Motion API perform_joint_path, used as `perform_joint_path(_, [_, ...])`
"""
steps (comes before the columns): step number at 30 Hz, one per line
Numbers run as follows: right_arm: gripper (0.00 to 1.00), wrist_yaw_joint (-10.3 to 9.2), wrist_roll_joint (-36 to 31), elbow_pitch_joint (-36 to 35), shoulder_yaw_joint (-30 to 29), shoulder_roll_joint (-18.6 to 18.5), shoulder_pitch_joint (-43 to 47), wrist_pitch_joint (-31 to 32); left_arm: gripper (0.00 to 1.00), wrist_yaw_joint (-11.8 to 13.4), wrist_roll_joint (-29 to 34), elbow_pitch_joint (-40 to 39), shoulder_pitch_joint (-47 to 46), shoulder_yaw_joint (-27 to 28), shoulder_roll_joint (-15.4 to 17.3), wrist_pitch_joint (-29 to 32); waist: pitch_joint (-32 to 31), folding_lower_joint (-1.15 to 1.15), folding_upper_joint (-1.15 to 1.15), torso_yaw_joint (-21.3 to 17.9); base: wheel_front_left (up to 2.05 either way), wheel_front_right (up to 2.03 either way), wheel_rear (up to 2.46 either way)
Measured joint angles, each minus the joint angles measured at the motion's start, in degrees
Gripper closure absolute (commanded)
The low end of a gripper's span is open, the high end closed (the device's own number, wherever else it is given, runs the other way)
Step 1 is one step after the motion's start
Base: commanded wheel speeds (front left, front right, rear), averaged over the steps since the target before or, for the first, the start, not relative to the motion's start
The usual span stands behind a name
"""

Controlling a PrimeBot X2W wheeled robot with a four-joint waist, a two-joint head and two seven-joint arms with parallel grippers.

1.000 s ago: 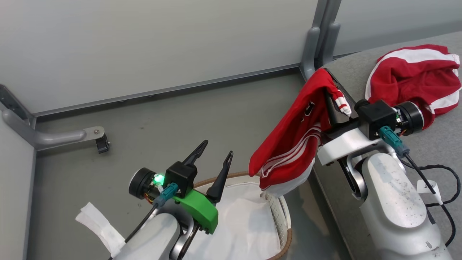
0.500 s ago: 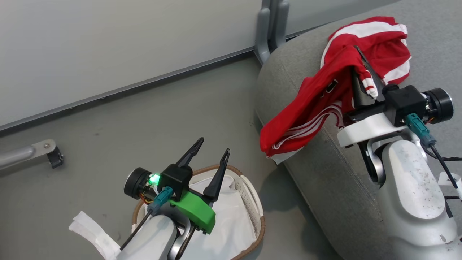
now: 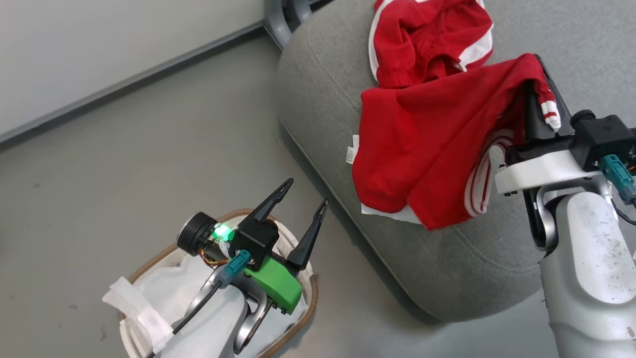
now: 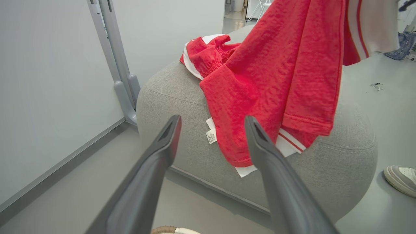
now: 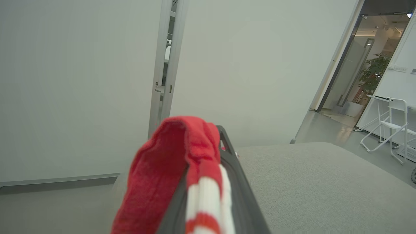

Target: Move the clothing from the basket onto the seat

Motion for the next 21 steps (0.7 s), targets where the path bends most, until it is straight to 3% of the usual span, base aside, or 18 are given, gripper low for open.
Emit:
perform_joint_path(6, [1.00,0.00,0.4,-0.6,-0.4,0.0,-0.9,0.0,0.00,-0.6,1.5,-0.5,-1.3,-1.0,0.3,0.0,3.7,0.00,0.00,-1.1,0.00,0.00,0.00])
perform_joint_path(11, [1.00,0.00,-1.7,-1.6,-0.2,-1.0,-6.6,0.0,0.00,-0.7,2.3,-1.1,-2.4,-1.6,0.4,0.0,6.3,0.00,0.00,-0.1,0.00,0.00,0.00])
perform_joint_path(15, [1.00,0.00,-3.5,-2.0,-1.8,-4.6,-13.4,0.0,0.00,-0.9,2.6,-1.9,-3.1,-1.6,0.4,0.0,7.5,0.00,0.00,2.0,0.00,0.00,0.00])
perform_joint_path(21, [1.00,0.01,-5.5,-0.3,-6.0,-12.9,-25.9,0.0,0.00,-0.6,3.4,-3.2,-3.6,-1.2,0.4,0.0,9.4,0.00,0.00,6.3,0.00,0.00,0.00])
